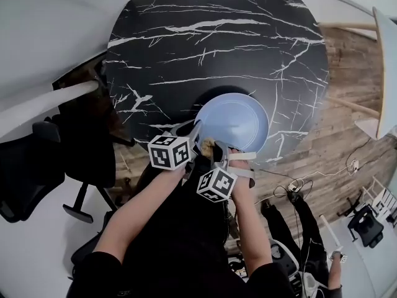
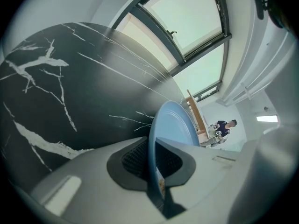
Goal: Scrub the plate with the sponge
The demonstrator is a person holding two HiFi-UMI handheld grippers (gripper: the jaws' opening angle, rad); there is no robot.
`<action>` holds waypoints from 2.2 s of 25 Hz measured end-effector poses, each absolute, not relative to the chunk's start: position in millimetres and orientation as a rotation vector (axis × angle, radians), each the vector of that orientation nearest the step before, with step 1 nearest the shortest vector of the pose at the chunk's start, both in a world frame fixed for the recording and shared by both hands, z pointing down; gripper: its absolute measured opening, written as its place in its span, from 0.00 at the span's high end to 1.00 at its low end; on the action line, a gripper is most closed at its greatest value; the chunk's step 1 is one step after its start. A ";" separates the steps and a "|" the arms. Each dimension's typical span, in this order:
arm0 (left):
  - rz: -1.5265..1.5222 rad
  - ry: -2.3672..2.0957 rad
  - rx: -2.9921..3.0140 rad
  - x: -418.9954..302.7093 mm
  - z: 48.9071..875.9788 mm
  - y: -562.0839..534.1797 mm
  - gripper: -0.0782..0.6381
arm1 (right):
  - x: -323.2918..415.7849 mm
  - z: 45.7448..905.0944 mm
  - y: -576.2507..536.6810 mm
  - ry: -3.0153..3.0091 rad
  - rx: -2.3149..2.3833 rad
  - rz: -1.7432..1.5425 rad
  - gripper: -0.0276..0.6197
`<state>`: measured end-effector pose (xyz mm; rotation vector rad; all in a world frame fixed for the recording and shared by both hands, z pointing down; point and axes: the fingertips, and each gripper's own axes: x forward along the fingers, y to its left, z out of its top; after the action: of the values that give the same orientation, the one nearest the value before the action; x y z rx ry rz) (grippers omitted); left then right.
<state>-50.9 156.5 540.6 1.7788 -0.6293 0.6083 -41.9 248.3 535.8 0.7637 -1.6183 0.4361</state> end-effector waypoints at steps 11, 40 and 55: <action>0.679 -0.568 1.855 -48.3 539.1 159.8 0.87 | -47.2 536.0 223.5 -1.657 0.808 0.402 0.92; 0.701 -0.513 1.897 -44.5 538.5 157.0 0.86 | 49.4 538.5 124.3 -1.537 0.947 0.230 0.92; 0.653 -0.552 1.845 -47.2 539.3 156.8 0.86 | 48.8 534.3 150.0 -1.482 1.024 0.242 0.93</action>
<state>-47.2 156.8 539.3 1.8448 -0.5524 0.6527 48.8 150.0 534.3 1.0236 -1.4824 0.2420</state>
